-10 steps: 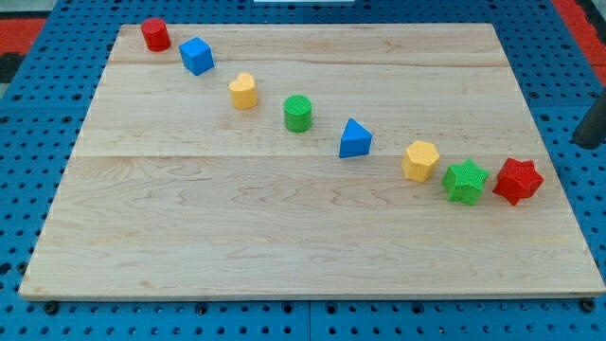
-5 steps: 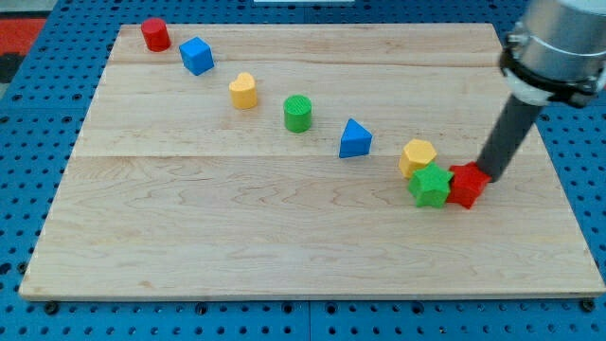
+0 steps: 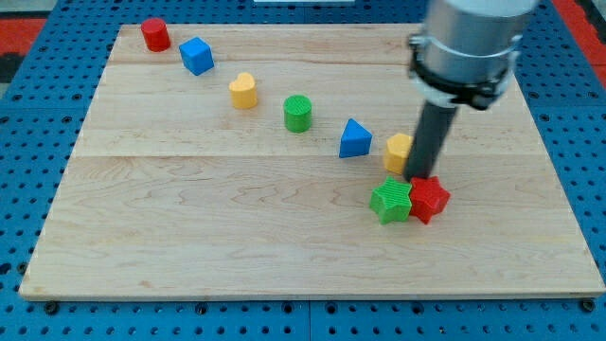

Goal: Push the red star along with the green star towards center

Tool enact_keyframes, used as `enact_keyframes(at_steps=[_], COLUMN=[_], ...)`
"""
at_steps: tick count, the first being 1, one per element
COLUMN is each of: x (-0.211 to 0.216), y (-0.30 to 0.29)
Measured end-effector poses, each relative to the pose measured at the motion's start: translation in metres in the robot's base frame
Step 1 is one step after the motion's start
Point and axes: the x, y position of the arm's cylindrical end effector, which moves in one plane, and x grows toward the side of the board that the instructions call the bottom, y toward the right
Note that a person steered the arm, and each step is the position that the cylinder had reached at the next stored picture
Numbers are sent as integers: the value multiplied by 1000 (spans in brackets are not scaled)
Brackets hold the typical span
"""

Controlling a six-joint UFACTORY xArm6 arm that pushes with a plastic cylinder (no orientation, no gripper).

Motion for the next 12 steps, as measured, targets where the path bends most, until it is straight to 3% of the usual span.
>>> enact_keyframes(at_steps=[1,2,3,4,6,8,9,10,12], x=[0,-12,7,42,34,57,57,47,19], y=[3,74,92,61,-95,-98,-133,-185,-208])
